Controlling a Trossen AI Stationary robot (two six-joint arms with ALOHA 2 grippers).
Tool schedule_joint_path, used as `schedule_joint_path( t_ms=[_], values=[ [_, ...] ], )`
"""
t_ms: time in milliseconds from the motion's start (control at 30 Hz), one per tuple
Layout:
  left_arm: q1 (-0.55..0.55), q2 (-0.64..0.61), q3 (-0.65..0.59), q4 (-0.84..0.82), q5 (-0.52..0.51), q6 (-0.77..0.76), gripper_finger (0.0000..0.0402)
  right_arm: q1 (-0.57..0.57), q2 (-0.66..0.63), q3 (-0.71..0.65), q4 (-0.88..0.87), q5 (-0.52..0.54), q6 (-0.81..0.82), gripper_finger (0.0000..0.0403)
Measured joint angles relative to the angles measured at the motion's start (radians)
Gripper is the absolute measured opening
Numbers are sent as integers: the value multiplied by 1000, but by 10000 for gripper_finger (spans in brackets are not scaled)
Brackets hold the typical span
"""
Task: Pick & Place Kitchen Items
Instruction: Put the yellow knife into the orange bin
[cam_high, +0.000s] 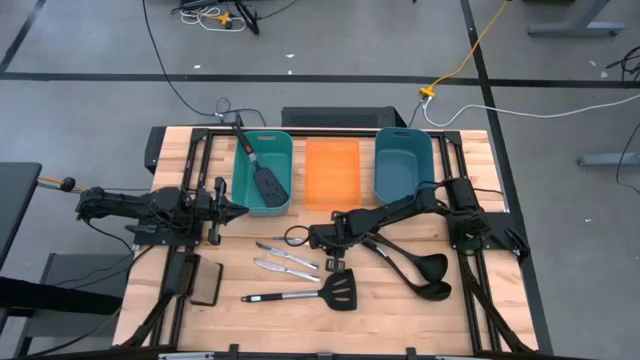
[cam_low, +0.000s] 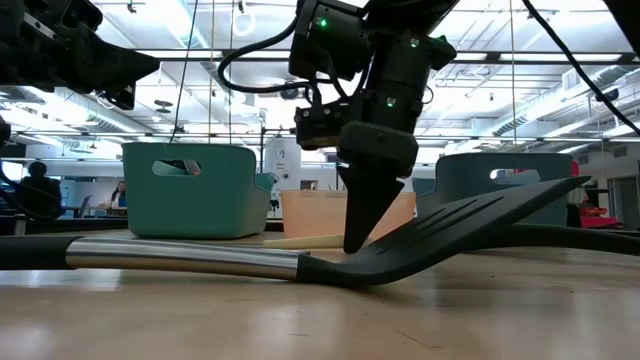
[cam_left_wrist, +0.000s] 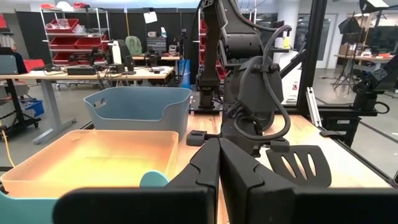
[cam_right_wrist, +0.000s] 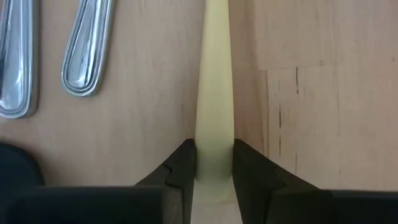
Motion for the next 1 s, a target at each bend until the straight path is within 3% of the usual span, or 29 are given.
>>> schedule_joint_path(
  t_ms=[500, 633, 833, 1000],
  values=[
    [0, 0, 0, -4, 4, -5, 12, 2, -315, -41, 257, -5, -186, 85],
    [0, 0, 0, -7, 20, -11, 12, -1, -483, -241, 426, 63, -156, 85],
    [0, 0, 0, -9, 30, -19, 12, 9, -820, -656, 842, 204, -87, 85],
    [0, 0, 0, -9, 30, -19, 12, 41, -1072, -941, 1050, 299, -39, 85]
  ],
)
